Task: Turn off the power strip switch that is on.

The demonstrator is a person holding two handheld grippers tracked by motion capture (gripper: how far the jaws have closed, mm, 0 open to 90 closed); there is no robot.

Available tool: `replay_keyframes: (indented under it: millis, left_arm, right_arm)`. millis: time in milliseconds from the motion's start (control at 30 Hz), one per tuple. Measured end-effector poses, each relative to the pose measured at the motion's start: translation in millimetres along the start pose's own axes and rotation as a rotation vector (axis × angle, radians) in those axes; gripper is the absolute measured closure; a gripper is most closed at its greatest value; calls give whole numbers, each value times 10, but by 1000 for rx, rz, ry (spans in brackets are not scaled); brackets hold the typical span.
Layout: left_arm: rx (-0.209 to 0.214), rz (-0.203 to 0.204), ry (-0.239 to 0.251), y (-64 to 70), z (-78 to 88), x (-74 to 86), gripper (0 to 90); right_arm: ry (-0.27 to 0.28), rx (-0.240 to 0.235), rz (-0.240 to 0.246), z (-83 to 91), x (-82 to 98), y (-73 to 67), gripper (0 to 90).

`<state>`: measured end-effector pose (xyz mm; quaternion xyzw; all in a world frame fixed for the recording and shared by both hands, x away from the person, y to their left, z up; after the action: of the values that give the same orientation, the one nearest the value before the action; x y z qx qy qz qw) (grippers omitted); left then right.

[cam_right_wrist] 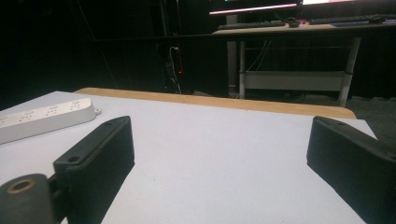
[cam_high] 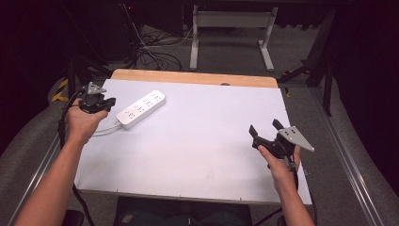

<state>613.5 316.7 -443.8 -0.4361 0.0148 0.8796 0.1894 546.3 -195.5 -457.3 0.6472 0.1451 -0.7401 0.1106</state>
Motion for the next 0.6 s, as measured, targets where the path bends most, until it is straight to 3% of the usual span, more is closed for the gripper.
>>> replay_keyframes:
  millis: [100,133,333,600]
  left_arm:
    - [2,-19,-71,14,-251,33,900]
    - [2,-19,-71,14,-251,33,900]
    - [-1,-7,-179,-20,-610,180,900]
    - [21,-6,-214,29,-769,248,900]
  right_arm:
    - [2,-4,-1,-1,-2,-6,81]
    - [2,-4,-1,-1,-2,-6,81]
    - [-3,-9,2,-7,4,-15,82]
    - [-4,-20,1,-15,11,-35,82]
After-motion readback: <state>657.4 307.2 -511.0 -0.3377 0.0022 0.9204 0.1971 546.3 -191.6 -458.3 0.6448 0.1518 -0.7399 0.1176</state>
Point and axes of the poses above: each handheld gripper's, and its own axes: z roughly backward along the jaws, x roughly out of its underside, y roughly to its right, the point moved 9 cm from there along -z, roughly forward along the jaws
